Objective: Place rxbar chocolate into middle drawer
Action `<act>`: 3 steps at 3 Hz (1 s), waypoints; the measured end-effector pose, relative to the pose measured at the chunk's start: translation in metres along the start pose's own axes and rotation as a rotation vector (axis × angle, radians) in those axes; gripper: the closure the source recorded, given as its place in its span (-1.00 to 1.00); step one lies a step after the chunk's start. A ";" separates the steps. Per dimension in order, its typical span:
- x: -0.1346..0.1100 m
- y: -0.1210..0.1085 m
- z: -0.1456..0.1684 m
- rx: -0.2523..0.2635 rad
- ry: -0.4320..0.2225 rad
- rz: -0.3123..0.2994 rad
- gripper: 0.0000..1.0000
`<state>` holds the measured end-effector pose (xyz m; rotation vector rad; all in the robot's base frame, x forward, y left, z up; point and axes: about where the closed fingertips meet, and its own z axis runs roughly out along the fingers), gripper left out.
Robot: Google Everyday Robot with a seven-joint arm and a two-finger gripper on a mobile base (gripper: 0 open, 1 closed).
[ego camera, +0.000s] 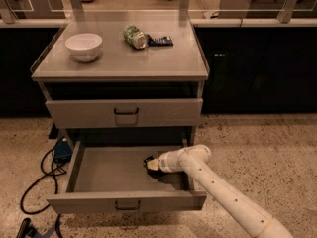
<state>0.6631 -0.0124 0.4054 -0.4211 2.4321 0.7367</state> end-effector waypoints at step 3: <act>0.000 0.000 0.000 0.000 0.000 0.000 -1.00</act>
Offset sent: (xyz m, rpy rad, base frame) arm 0.0000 0.0000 0.0000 0.0000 0.0000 0.0000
